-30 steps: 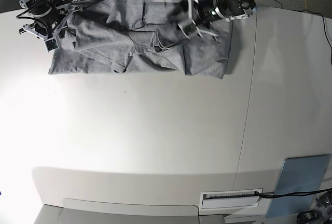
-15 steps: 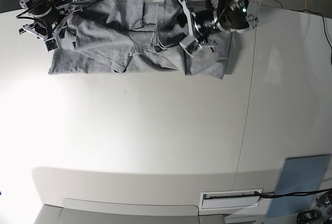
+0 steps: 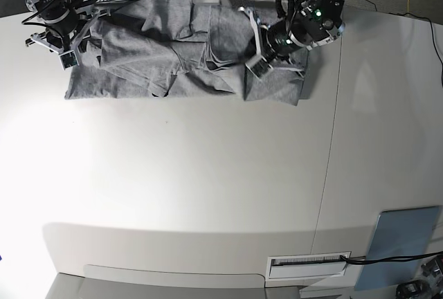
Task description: Fold the T-shirt properly
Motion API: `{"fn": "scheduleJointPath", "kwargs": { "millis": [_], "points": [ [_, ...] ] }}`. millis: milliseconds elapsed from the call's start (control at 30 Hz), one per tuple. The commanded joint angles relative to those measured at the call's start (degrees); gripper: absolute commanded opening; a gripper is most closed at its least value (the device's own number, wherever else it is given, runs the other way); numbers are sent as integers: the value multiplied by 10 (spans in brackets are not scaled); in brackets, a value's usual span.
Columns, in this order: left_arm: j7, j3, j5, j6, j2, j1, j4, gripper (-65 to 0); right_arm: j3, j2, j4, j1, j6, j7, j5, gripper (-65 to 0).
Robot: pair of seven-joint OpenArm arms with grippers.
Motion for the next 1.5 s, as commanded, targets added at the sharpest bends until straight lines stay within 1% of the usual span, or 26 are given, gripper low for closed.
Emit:
{"fn": "scheduleJointPath", "kwargs": {
  "millis": [0, 100, 233, 267, 367, 533, 567, 700, 733, 800, 867, 900, 967, 1000, 1033, 1067, 1100, 1133, 1200, 1233, 1300, 1400, 1467],
  "points": [
    [-13, 0, -7, -3, 0, -2, 2, -650, 5, 7, 9, -2, -1, 0, -1, -523],
    [-20, 0, -7, -4, 0, -5, -14, -650, 5, 7, 9, -2, -1, -1, -1, -523],
    [-73, 0, -11, -2, 3, -8, -17, -650, 5, 7, 9, -2, -1, 0, -1, -523],
    [-80, 0, -11, 0, 6, -12, -17, -650, 5, 7, 9, -2, -1, 0, -1, -523],
    [-80, 4, -11, 28, 28, -24, -17, -650, 5, 7, 9, -2, -1, 0, -1, -523],
    [-81, 36, -11, 31, 62, -57, -19, -650, 5, 6, 9, -2, -1, 9, -3, -523],
    [-81, 46, -11, 39, 67, -65, -23, -650, 5, 7, 9, -1, -1, 12, -7, -523],
    [-86, 75, -12, 102, 78, -91, -29, -650, 5, 7, 9, -2, -1, 14, -38, -523],
    [-93, 76, -12, 109, 78, -95, -29, -650, 5, 7, 9, -2, -3, 14, -40, -523],
    [-98, 74, -26, 109, 77, -99, -28, -650, 5, 7, 9, -2, -3, 14, -40, -523],
    [-87, 64, -53, 106, 77, -96, -21, -650, 5, 7, 9, -2, -1, 13, -39, -522],
    [-80, 56, -65, 96, 77, -95, -16, -616, 5, 7, 9, -2, 5, 13, -39, -514],
    [-74, 32, -88, 73, 77, -87, -3, -501, 5, 7, 9, -2, 9, 14, -39, -432],
    [-74, 16, -100, 67, 77, -81, 6, -454, 5, 7, 9, -2, 10, 13, -39, -387],
    [-73, -3, -114, 67, 76, -74, 16, -420, 5, 7, 9, -2, 10, 13, -40, -350],
    [-71, -23, -126, 67, 76, -66, 27, -406, 5, 7, 9, -2, 10, 13, -39, -329],
    [-71, -46, -133, 66, 76, -55, 37, -405, 5, 7, 9, -2, 9, 8, -39, -325],
    [-72, -68, -136, 57, 76, -45, 46, -405, 5, 7, 9, -2, 3, 1, -36, -325],
    [-72, -113, -136, 28, 76, -22, 58, -405, 14, 7, 9, -2, -12, -3, -16, -325],
    [-72, -133, -136, 11, 76, -11, 61, -405, 26, 7, 7, -2, -16, 3, 4, -325],
    [-73, -165, -136, -15, 76, 12, 61, -405, 63, 7, -2, -2, -14, 16, 63, -325],
    [-89, -195, -136, -36, 76, 46, 61, -405, 120, 7, -40, 2, 24, 20, 147, -325],
    [-106, -207, -136, -38, 76, 65, 61, -405, 149, 7, -71, 10, 49, 18, 194, -325]
  ]
}}
